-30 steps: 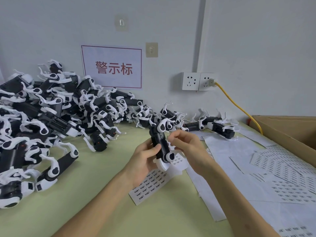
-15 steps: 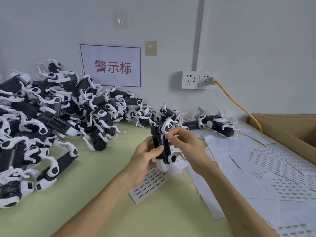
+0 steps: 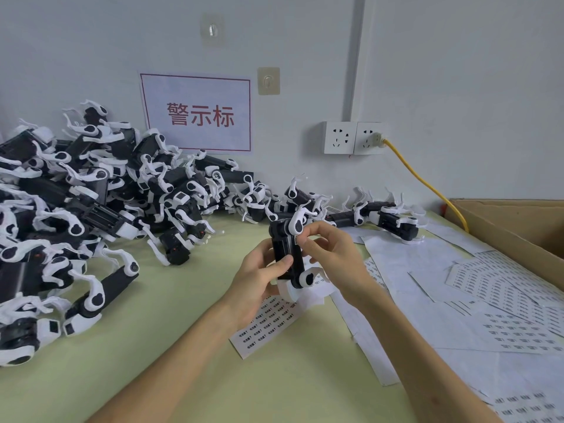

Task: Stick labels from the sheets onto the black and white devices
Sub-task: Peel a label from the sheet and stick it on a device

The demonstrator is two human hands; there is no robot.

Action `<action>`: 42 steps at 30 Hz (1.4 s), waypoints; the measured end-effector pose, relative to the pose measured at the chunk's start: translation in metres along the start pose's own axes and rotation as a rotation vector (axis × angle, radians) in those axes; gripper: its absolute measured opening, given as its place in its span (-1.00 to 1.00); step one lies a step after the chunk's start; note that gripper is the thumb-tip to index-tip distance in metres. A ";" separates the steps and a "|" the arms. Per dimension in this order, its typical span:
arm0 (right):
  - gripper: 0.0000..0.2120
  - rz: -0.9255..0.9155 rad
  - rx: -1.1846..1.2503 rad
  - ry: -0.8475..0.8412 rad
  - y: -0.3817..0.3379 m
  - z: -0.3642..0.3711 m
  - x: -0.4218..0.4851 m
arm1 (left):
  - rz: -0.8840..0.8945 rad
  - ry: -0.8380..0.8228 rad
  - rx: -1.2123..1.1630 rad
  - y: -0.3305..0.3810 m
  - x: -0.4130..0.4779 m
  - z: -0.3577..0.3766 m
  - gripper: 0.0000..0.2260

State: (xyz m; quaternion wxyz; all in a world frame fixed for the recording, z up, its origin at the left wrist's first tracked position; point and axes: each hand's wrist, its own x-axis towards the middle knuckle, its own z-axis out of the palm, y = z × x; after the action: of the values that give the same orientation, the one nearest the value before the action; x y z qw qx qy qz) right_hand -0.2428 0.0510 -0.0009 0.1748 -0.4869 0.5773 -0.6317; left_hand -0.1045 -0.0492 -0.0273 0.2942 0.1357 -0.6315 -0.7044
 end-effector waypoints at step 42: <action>-0.69 -0.002 -0.052 0.185 0.001 -0.001 0.001 | -0.085 -0.057 0.020 0.007 -0.006 0.003 -0.71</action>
State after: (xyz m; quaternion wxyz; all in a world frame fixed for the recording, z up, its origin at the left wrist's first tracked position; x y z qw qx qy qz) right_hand -0.2443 0.0506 -0.0018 0.1075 -0.4313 0.6068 -0.6590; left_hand -0.0998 -0.0436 -0.0211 0.2446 0.1455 -0.6403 -0.7134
